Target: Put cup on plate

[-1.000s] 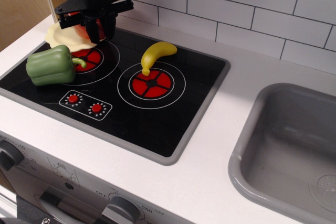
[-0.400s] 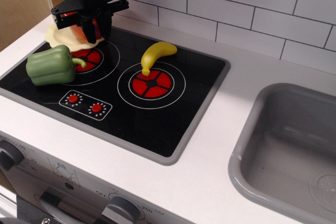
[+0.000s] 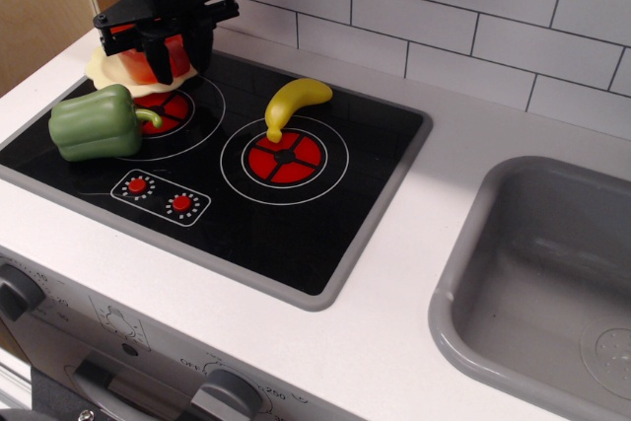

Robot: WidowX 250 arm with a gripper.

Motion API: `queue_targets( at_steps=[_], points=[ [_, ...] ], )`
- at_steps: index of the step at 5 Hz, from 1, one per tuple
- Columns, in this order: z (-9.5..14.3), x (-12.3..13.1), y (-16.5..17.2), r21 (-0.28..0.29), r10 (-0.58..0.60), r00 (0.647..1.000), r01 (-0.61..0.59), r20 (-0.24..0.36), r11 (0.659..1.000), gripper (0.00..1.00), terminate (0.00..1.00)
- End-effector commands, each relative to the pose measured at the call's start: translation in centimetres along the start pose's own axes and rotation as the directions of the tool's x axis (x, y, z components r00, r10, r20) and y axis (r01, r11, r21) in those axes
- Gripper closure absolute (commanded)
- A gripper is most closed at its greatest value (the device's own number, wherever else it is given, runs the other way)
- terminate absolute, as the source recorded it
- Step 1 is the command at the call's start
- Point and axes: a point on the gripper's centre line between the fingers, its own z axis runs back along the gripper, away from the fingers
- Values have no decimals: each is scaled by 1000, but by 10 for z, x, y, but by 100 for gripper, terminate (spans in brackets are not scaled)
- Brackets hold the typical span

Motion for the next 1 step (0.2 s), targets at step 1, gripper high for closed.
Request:
queue_targets(
  at_steps=[1],
  points=[
    [27,1,2,-20,-29,995,31,93,999,0,100]
  ],
)
